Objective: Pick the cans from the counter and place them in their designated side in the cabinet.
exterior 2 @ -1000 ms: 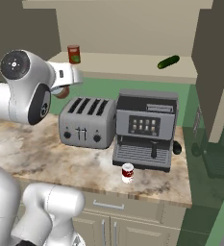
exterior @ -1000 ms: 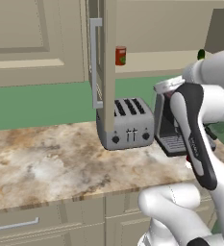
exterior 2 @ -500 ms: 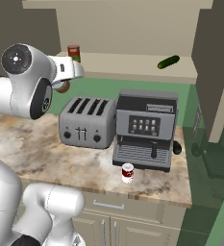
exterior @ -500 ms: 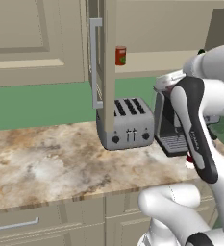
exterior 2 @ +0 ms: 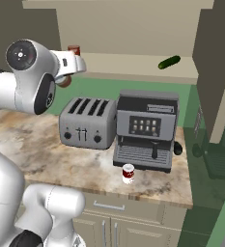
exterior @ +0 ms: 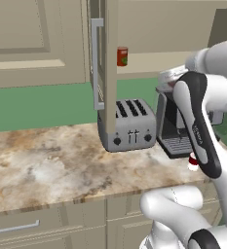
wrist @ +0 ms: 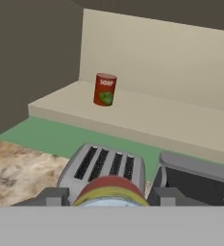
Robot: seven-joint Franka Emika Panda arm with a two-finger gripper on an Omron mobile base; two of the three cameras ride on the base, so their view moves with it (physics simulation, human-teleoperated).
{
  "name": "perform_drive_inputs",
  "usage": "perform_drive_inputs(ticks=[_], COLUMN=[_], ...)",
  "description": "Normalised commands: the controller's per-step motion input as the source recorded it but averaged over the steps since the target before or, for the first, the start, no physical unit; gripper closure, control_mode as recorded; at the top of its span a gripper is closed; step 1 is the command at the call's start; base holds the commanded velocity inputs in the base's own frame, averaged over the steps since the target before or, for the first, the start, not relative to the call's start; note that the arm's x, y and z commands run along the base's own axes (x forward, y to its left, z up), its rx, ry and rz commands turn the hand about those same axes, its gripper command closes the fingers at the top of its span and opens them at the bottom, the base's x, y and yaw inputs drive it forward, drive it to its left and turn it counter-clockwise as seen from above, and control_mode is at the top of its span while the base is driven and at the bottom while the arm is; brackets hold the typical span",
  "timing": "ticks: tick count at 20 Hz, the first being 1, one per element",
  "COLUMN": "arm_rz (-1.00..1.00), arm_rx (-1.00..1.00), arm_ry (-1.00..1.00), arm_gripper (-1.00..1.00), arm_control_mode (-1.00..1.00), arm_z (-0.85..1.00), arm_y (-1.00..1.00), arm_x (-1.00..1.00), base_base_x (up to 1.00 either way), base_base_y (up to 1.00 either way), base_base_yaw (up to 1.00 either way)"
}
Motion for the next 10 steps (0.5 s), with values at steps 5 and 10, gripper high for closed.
perform_drive_inputs(ticks=[5,10], arm_rz=[0.01,0.0], arm_rx=[0.0,0.0], arm_ry=[0.0,0.0], arm_gripper=[1.0,1.0], arm_control_mode=[-1.0,-1.0], arm_z=[0.06,0.05], arm_y=[0.0,0.0], arm_x=[0.17,0.17], base_base_x=[0.0,0.0], base_base_y=[0.0,0.0], base_base_yaw=[0.0,0.0])
